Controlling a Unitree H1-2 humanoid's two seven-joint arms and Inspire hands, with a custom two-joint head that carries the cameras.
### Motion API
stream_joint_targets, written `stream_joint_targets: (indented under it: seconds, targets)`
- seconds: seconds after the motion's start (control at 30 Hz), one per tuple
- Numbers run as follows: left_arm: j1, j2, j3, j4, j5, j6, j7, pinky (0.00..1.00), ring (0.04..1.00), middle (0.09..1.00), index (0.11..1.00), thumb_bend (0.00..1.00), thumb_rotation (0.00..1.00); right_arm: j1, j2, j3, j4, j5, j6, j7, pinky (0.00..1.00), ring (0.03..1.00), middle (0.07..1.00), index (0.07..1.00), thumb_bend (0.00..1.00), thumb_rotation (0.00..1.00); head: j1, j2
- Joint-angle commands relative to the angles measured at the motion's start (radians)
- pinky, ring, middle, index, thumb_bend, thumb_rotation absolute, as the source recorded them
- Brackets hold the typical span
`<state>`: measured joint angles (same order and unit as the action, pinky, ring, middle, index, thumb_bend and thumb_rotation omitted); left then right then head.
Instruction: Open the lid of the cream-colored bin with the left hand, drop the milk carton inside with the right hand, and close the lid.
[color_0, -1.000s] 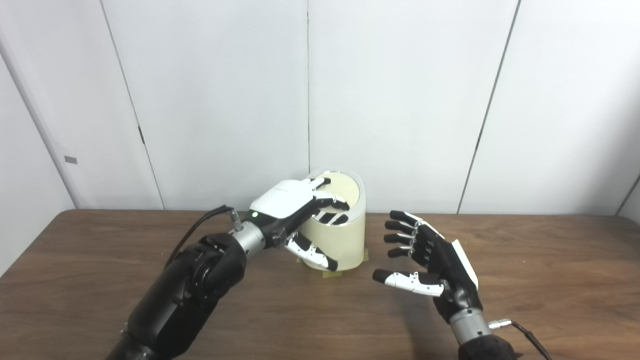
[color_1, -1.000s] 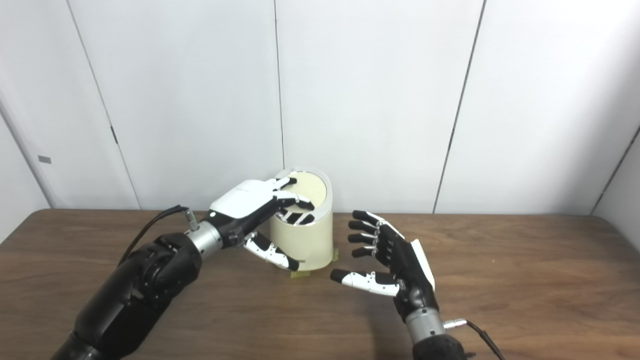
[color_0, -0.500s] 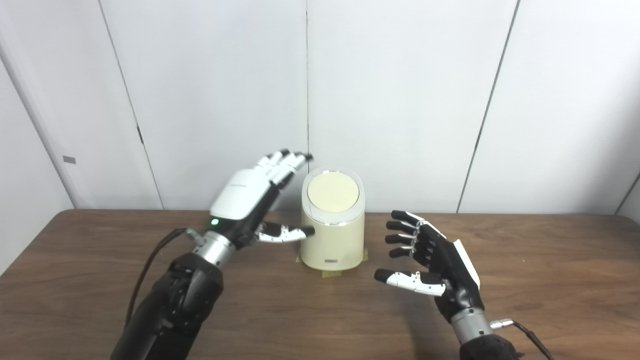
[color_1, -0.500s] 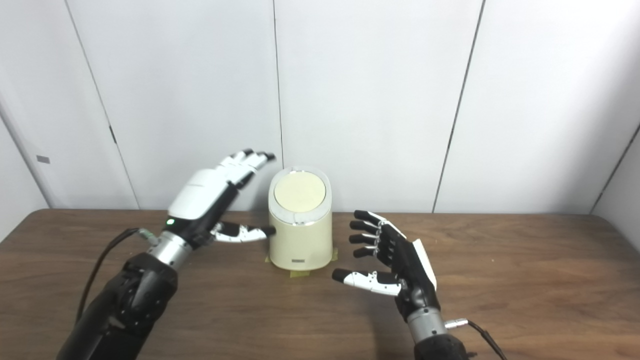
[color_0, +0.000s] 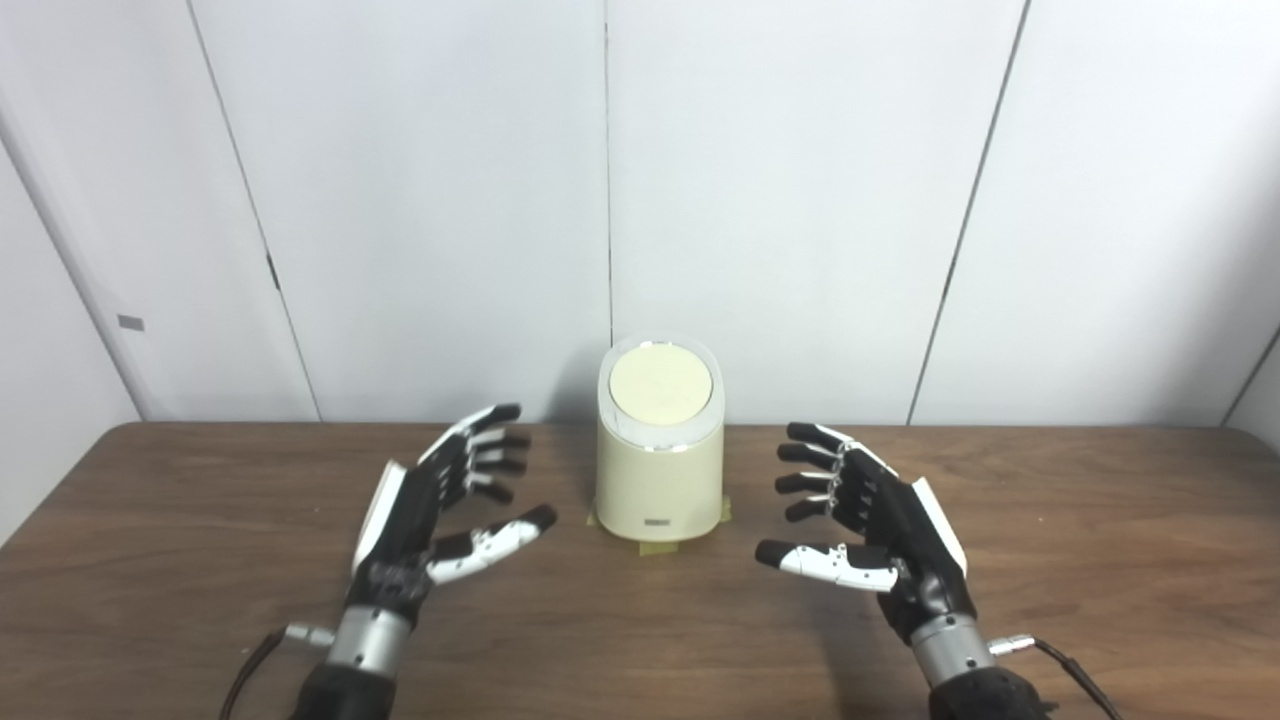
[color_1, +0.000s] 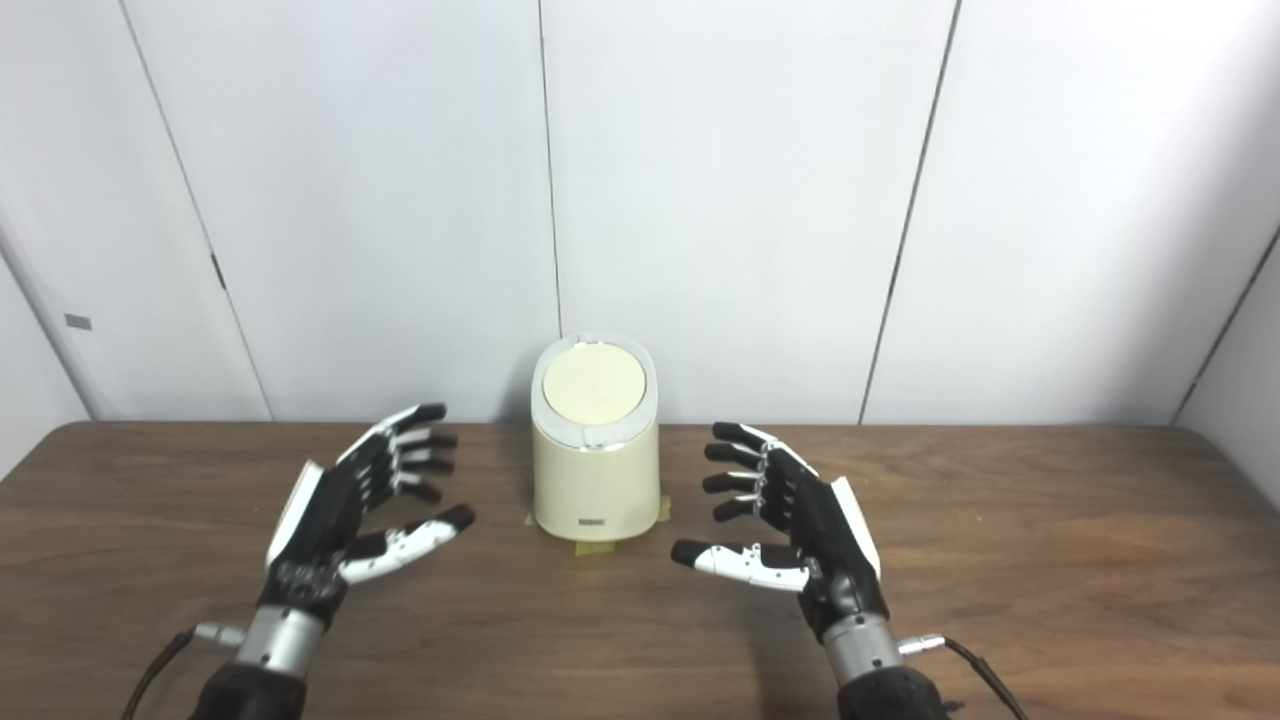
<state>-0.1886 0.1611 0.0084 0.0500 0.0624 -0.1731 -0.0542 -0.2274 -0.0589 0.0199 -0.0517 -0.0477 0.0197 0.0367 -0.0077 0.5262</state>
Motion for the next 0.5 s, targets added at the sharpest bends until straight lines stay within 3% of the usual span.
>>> stream_joint_targets:
  seconds: [0.0,0.47]
  targets:
    - [-0.022,0.001,0.011,-0.01,-0.024,-0.036,-0.002,0.56,0.618,0.672,0.745,0.71,0.21,-0.02,0.003,-0.008,-0.015,0.003,-0.061,-0.011,0.53,0.653,0.731,0.751,0.76,0.07,-0.002,0.0]
    - [0.001,-0.003,0.018,-0.003,-0.047,-0.034,-0.005,0.57,0.642,0.71,0.752,0.71,0.2,-0.001,0.01,-0.005,-0.023,-0.013,-0.056,-0.027,0.54,0.689,0.742,0.743,0.74,0.11,0.001,-0.001]
